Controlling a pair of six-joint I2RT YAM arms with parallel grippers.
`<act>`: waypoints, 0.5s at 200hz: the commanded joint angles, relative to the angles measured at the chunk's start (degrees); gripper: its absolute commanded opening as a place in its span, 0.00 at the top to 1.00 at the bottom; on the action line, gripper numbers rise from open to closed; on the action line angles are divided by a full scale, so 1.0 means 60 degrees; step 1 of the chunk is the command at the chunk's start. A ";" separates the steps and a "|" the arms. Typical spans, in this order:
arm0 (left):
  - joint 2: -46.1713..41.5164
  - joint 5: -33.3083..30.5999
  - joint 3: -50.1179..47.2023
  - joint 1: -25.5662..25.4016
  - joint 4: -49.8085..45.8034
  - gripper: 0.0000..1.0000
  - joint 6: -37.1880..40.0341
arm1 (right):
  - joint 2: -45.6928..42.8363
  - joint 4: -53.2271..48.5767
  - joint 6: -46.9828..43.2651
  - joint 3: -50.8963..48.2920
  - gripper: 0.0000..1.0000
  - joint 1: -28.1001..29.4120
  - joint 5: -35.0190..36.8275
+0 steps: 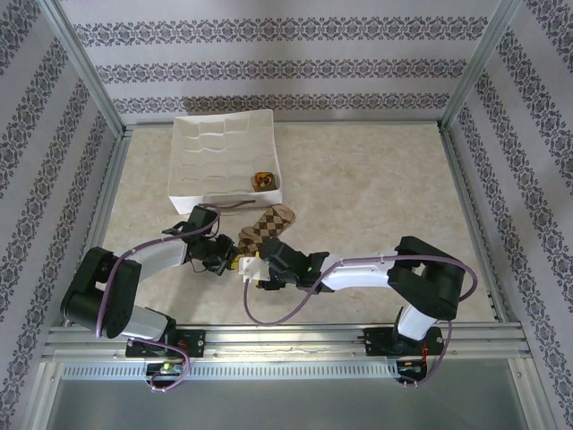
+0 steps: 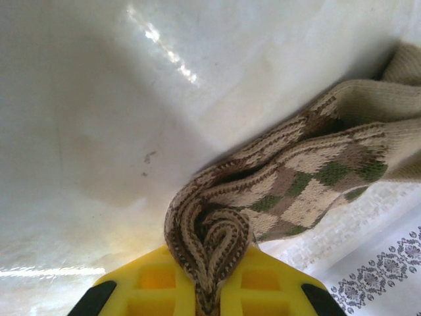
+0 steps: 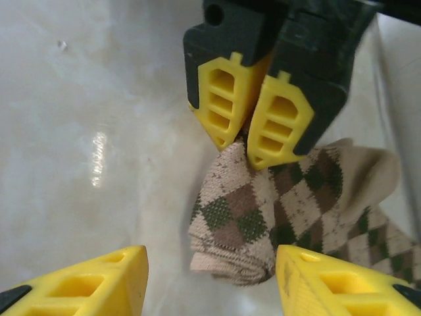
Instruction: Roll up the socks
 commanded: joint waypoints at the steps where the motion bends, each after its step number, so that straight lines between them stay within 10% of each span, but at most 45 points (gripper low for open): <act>1: 0.0500 -0.0961 -0.0321 0.0004 -0.1782 0.97 0.0231 | 0.0712 0.0692 -0.1461 0.0331 0.48 0.0295 0.1738; 44: 0.0477 -0.0929 -0.0244 0.0046 -0.1827 0.97 0.0285 | 0.1944 0.0727 -0.1623 0.1110 0.59 0.0346 0.2236; 63: 0.0328 -0.0875 -0.0143 0.0083 -0.1848 0.96 0.0319 | 0.2341 0.0343 -0.1176 0.1323 0.85 0.0210 0.2079; 100: -0.0755 -0.0918 0.0309 0.0165 -0.2331 0.58 0.0208 | 0.2159 -0.1108 0.0068 0.1361 1.00 -0.0151 0.0353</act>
